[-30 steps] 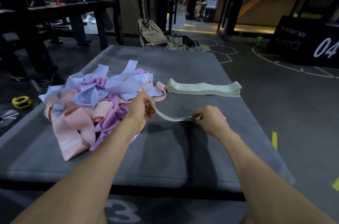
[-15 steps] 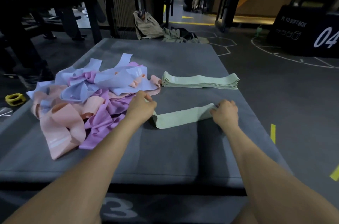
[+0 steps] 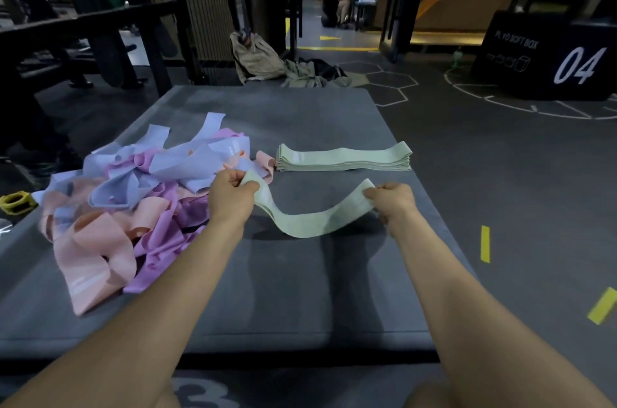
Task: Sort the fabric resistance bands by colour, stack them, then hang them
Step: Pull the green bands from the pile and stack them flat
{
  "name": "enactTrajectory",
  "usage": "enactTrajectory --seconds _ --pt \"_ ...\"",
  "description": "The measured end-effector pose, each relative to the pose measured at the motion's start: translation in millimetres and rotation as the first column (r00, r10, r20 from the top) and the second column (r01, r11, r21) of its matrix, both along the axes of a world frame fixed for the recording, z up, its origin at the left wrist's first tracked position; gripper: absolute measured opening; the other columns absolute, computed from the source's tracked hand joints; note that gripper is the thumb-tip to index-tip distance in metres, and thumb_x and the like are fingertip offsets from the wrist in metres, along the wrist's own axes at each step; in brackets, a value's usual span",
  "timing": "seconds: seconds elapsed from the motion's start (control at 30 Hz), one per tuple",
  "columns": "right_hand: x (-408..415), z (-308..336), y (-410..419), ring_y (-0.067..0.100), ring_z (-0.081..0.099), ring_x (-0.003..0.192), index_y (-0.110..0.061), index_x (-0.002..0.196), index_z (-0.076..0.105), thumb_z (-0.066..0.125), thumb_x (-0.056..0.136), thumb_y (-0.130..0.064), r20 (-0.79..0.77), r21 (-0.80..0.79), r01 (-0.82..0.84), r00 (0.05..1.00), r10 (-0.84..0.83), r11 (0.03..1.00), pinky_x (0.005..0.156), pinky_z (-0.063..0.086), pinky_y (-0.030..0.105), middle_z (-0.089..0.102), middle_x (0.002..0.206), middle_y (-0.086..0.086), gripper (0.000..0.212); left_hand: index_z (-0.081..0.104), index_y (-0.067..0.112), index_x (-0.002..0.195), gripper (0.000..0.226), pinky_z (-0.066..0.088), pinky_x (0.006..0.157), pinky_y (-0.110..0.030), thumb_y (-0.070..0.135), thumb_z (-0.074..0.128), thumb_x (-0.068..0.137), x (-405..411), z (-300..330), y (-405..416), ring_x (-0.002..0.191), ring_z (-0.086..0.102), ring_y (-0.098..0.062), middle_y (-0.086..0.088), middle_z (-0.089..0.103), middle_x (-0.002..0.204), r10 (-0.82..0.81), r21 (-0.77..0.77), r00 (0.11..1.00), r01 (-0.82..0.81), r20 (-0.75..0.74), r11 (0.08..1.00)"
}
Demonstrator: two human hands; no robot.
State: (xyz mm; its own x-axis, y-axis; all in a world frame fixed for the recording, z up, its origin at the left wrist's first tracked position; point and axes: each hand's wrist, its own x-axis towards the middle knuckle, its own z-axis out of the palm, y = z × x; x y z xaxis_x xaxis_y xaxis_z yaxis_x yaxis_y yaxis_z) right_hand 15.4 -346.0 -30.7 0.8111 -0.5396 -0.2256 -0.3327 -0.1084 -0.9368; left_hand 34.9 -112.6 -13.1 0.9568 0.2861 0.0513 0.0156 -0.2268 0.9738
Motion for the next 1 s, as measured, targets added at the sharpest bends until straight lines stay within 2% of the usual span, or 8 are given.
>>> enactTrajectory --seconds 0.1,0.2,0.27,0.33,0.4,0.5,0.87,1.0 --pt "12.2 22.0 -15.8 0.016 0.04 0.052 -0.015 0.059 0.045 0.066 0.08 -0.003 0.038 0.043 0.025 0.999 -0.026 0.999 0.046 0.029 0.023 0.046 0.06 0.004 0.032 0.059 0.001 0.098 0.016 0.043 0.063 -0.025 0.0 0.051 0.083 16.5 21.0 -9.6 0.081 0.052 -0.022 -0.008 0.06 0.098 0.009 0.023 1.0 -0.009 0.017 1.0" --pt "30.5 40.0 -40.0 0.015 0.045 0.054 -0.015 0.06 0.049 0.073 0.074 -0.003 0.086 0.006 0.097 0.992 -0.097 0.995 0.046 0.035 0.024 0.055 0.07 0.008 0.03 0.057 0.001 0.1 0.016 0.041 0.039 -0.013 0.0 0.046 0.088 41.7 41.5 -25.3 0.066 0.049 -0.015 -0.007 0.057 0.092 0.0 0.021 1.0 -0.001 0.012 1.0" --pt "42.6 47.9 -57.0 0.017 0.047 0.055 -0.015 0.066 0.055 0.075 0.072 -0.007 0.091 -0.068 0.145 0.986 -0.139 0.987 0.046 0.039 0.022 0.058 0.078 0.009 0.022 0.058 0.006 0.095 0.012 0.043 0.054 -0.021 0.003 0.05 0.087 63.0 47.4 -37.1 0.071 0.051 -0.02 -0.004 0.057 0.086 0.005 0.074 1.0 -0.005 -0.004 0.997" --pt "53.6 52.1 -72.4 0.021 0.055 0.068 -0.016 0.077 0.06 0.075 0.073 -0.012 0.089 -0.169 0.19 0.98 -0.177 0.967 0.062 0.046 0.025 0.061 0.084 0.008 0.016 0.057 0.01 0.082 0.005 0.038 0.066 -0.025 0.005 0.054 0.083 84.4 46.7 -47.1 0.076 0.049 -0.024 -0.008 0.056 0.082 0.006 0.137 1.0 -0.004 -0.014 0.991" --pt "66.3 51.8 -85.5 0.025 0.062 0.084 -0.017 0.082 0.063 0.075 0.074 -0.016 0.098 -0.242 0.221 0.974 -0.202 0.945 0.077 0.049 0.031 0.065 0.091 0.009 0.015 0.047 0.014 0.064 0.02 0.035 0.067 -0.027 0.006 0.057 0.08 105.1 42.8 -56.2 0.073 0.043 -0.024 -0.01 0.051 0.077 0.008 0.203 1.0 -0.003 -0.023 0.979" --pt "88.1 46.5 -95.6 0.028 0.062 0.088 -0.016 0.083 0.062 0.074 0.077 -0.019 0.11 -0.319 0.225 0.974 -0.2 0.921 0.076 0.046 0.031 0.066 0.093 0.009 0.013 0.036 0.017 0.056 0.033 0.03 0.063 -0.028 0.007 0.057 0.08 132.0 33.0 -66.7 0.071 0.036 -0.021 -0.011 0.044 0.075 0.007 0.274 0.999 0.003 -0.034 0.962" --pt "127.0 17.2 -102.2 0.036 0.059 0.099 -0.014 0.096 0.064 0.068 0.084 -0.016 0.04 -0.528 0.175 0.983 -0.181 0.831 0.078 0.043 0.034 0.065 0.106 0.014 0.013 0.047 0.017 0.065 0.021 0.046 0.078 -0.031 0.013 0.062 0.079 173.3 -2.4 -76.3 0.097 0.061 -0.032 -0.013 0.065 0.093 -0.025 0.48 0.993 0.078 -0.116 0.874" --pt "126.4 10.9 -102.7 0.037 0.059 0.1 -0.013 0.102 0.064 0.066 0.085 -0.016 0.008 -0.576 0.139 0.986 -0.164 0.805 0.081 0.047 0.038 0.064 0.109 0.015 0.017 0.054 0.013 0.081 0.01 0.039 0.072 -0.025 0.008 0.062 0.079 171.5 -7.7 -73.9 0.099 0.058 -0.028 -0.007 0.062 0.097 -0.041 0.5 0.992 0.095 -0.118 0.861"
